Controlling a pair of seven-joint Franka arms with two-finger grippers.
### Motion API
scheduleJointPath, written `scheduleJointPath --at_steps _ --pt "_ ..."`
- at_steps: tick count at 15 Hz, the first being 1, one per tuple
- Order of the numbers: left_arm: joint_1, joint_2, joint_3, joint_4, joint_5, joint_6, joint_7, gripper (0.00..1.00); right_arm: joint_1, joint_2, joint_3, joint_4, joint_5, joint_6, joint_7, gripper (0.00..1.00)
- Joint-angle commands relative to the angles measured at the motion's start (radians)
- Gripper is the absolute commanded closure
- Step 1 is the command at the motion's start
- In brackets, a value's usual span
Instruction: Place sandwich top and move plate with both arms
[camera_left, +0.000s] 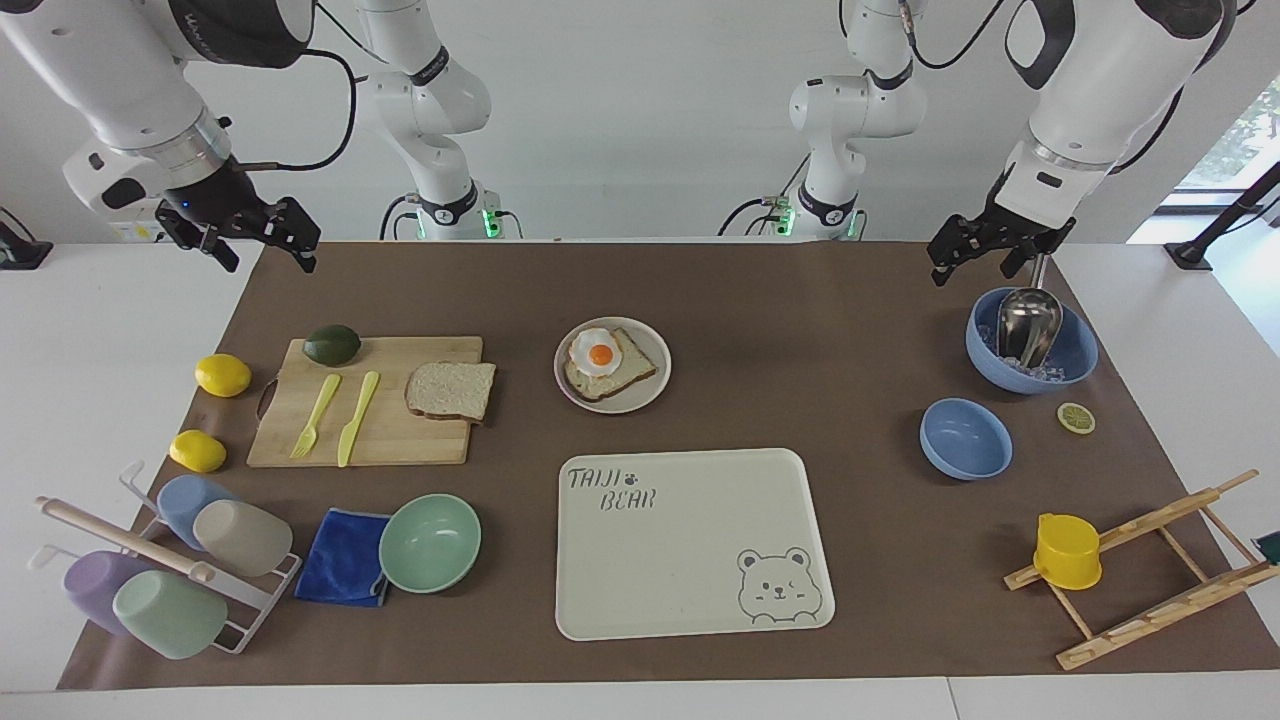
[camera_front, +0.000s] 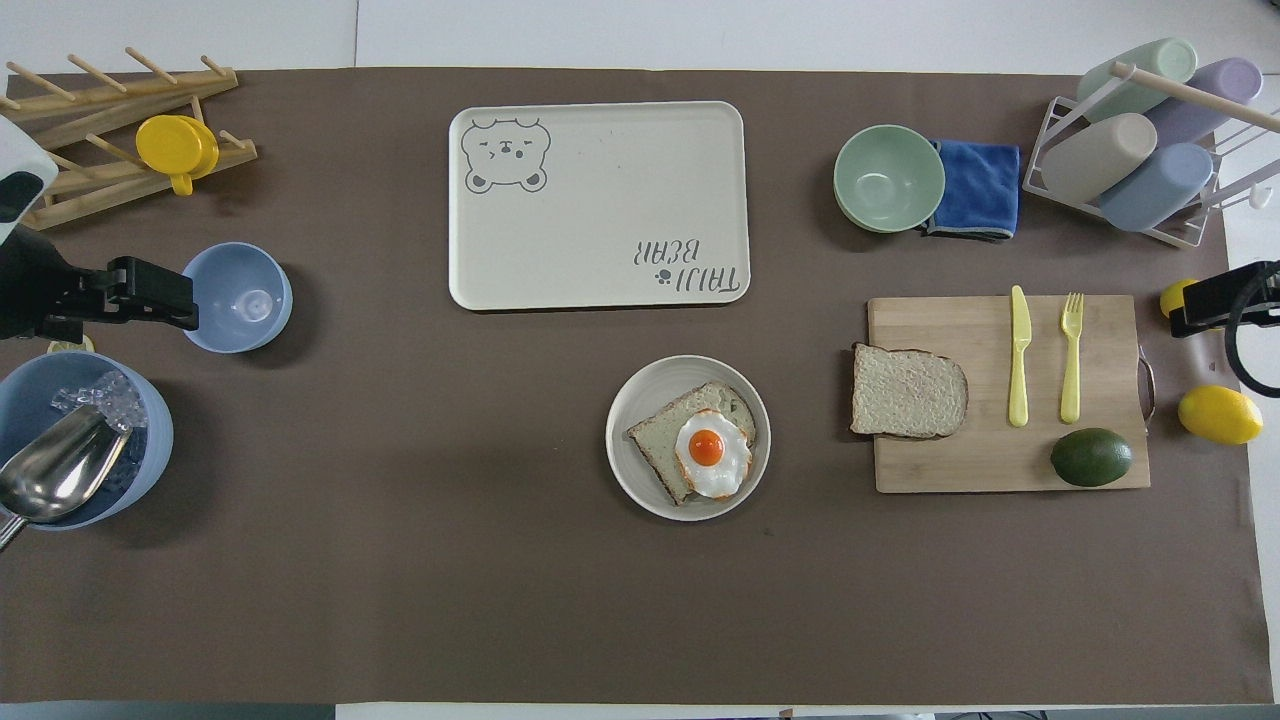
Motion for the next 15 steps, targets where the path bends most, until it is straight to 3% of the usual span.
scheduleJointPath --at_steps 1,9,12,15 --pt "-0.001 -0.026 0.001 -0.025 0.016 -0.004 0.002 0.0 -0.003 0.004 0.007 0.011 -0.028 0.001 -0.031 0.0" --pt "0.004 -0.026 0.001 -0.025 0.016 -0.004 0.005 0.0 -0.003 -0.004 0.01 -0.016 -0.018 0.048 -0.023 0.0" --pt "0.005 -0.026 0.001 -0.025 0.016 -0.009 0.005 0.0 0.058 -0.021 0.01 -0.103 -0.028 0.133 -0.007 0.0" --pt "0.007 -0.026 0.001 -0.025 0.016 -0.009 0.005 0.0 0.112 0.005 0.011 -0.125 -0.069 0.165 0.044 0.0"
